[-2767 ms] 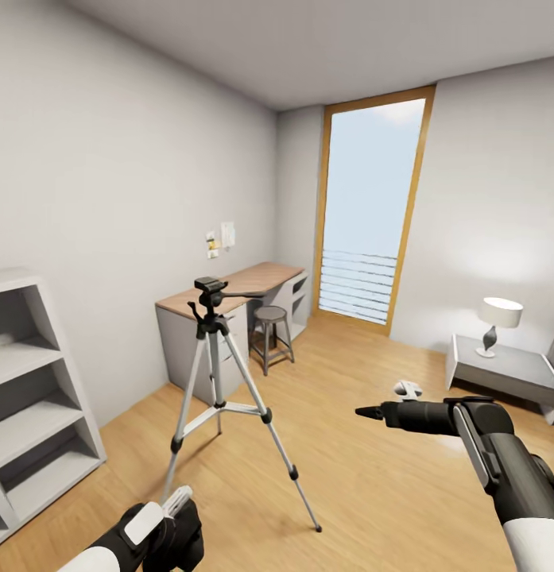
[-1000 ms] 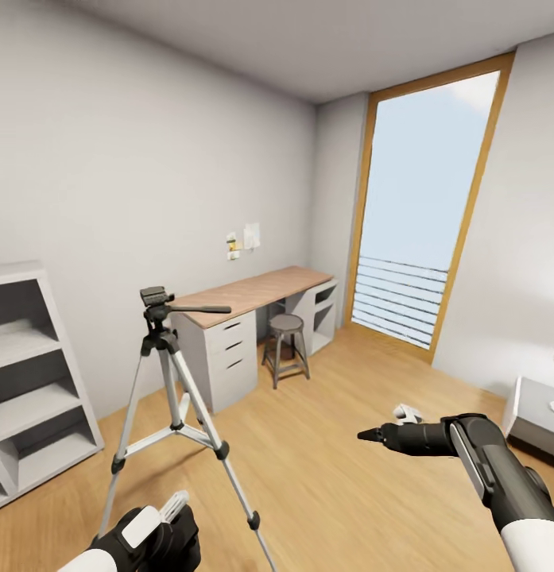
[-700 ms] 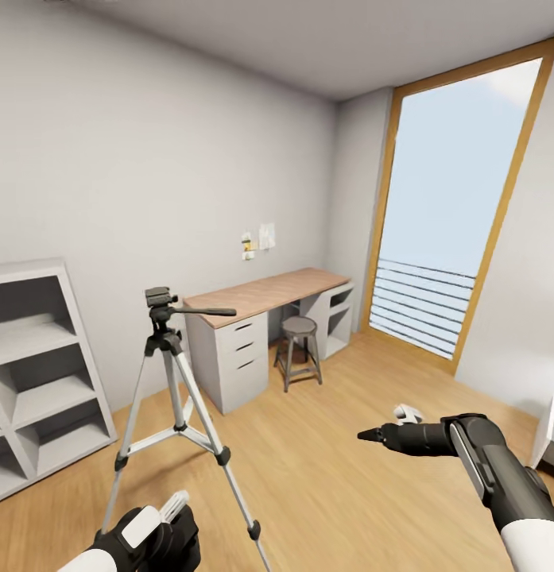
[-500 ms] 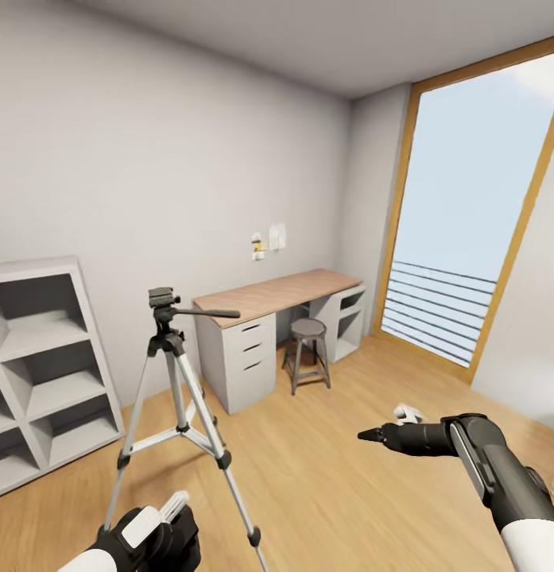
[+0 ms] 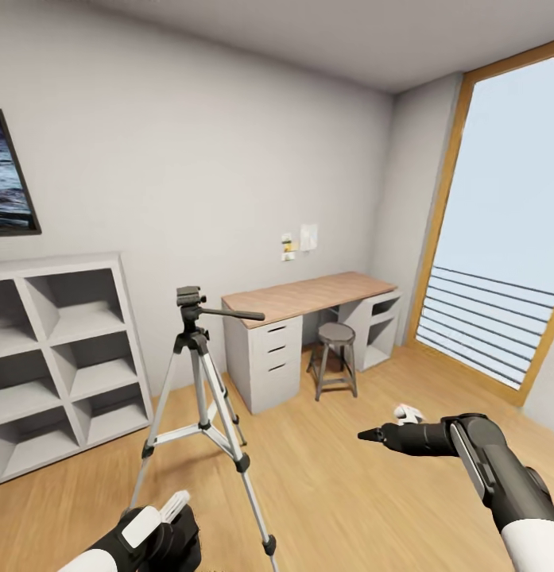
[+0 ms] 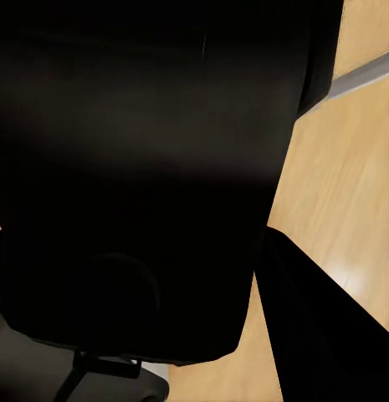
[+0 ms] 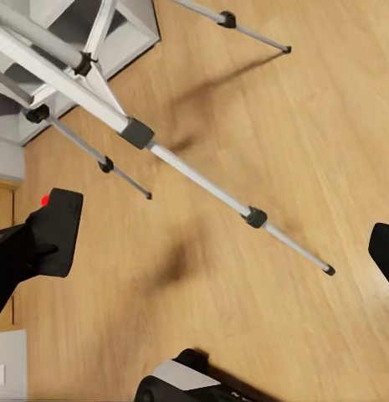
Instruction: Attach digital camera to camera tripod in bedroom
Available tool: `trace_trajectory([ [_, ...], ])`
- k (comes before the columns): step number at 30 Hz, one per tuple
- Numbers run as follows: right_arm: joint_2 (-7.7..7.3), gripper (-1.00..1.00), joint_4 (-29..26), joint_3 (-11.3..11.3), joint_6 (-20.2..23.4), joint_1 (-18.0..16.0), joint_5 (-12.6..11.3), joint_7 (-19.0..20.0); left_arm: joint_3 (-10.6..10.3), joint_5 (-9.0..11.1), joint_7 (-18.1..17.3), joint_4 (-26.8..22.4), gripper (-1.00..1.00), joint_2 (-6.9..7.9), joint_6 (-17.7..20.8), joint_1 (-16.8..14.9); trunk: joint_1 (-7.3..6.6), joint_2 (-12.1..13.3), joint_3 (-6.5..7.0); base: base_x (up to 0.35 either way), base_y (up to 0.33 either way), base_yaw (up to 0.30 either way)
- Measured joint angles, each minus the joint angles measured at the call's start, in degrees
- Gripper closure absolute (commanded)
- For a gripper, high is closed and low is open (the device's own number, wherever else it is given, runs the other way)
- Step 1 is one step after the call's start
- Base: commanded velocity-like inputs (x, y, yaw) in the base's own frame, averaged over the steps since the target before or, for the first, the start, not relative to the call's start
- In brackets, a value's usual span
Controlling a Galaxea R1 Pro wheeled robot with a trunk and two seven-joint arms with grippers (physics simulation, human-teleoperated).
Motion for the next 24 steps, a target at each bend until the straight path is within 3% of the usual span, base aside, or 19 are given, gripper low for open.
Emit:
trace_trajectory([
  [24,0.3,-1.0,0.0,-0.01,0.0,0.0,0.0,0.1,-0.01,-0.06,-0.03,-0.02,1.0,-0.01,0.0,0.0,0.0,0.0,0.0,0.0,0.0,0.274],
])
